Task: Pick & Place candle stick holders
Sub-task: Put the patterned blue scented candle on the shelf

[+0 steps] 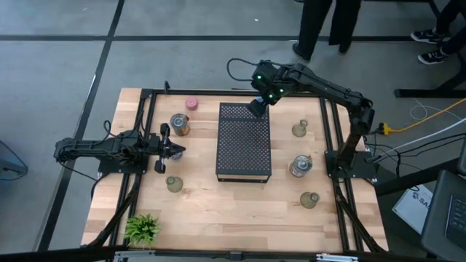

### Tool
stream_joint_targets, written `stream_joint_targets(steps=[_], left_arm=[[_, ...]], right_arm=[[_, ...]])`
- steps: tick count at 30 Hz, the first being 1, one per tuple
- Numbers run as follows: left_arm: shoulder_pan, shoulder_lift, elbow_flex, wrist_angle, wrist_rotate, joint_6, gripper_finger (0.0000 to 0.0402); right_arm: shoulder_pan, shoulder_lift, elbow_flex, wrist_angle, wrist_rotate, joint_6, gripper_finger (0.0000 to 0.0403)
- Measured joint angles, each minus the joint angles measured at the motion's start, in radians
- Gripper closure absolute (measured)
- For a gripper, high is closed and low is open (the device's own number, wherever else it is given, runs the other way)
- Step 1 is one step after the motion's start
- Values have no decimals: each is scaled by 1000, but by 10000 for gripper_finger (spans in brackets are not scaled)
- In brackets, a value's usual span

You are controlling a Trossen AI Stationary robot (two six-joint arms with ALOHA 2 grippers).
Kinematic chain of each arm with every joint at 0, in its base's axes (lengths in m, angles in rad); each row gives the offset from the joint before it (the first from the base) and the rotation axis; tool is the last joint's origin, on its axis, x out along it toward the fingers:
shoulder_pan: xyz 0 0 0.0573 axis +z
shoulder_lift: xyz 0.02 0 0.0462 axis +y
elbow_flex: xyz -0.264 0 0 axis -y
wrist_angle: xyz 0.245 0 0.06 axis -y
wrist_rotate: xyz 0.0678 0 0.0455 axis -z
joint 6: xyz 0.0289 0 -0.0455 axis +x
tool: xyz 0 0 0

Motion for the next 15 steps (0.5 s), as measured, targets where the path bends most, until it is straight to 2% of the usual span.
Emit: stream_joint_targets(steps=[15], left_arm=[[0, 0, 0, 0, 0, 0, 395]], right_arm=[[0, 107, -1, -44, 1, -1, 98]])
